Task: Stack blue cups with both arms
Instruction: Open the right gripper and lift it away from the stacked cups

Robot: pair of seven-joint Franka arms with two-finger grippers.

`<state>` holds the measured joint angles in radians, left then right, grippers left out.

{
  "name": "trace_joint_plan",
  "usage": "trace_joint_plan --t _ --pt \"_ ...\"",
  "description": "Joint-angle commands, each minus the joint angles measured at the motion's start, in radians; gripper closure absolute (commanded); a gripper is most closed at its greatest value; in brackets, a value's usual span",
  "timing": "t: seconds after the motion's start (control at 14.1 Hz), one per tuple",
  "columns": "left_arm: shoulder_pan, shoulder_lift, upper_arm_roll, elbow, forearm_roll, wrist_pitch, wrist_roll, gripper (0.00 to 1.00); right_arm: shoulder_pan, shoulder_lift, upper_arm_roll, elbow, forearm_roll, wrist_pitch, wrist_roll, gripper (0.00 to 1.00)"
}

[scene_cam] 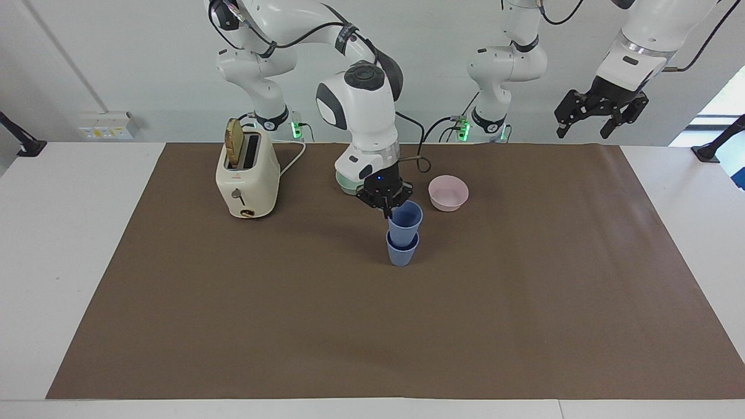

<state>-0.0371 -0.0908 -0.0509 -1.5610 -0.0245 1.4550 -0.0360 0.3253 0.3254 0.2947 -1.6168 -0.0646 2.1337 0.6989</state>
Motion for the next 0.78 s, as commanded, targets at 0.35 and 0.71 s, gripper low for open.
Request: trace_joint_plan --t 0.35,0.71 --pt "0.003 -0.009 0.003 0.004 -0.012 -0.024 0.011 0.0 -0.006 -0.014 0.004 -0.051 0.02 0.028 -0.018 0.81" --pt "0.005 -0.009 0.0 0.001 -0.026 -0.024 0.015 0.0 -0.014 -0.034 0.004 -0.031 0.02 0.014 -0.012 0.0"
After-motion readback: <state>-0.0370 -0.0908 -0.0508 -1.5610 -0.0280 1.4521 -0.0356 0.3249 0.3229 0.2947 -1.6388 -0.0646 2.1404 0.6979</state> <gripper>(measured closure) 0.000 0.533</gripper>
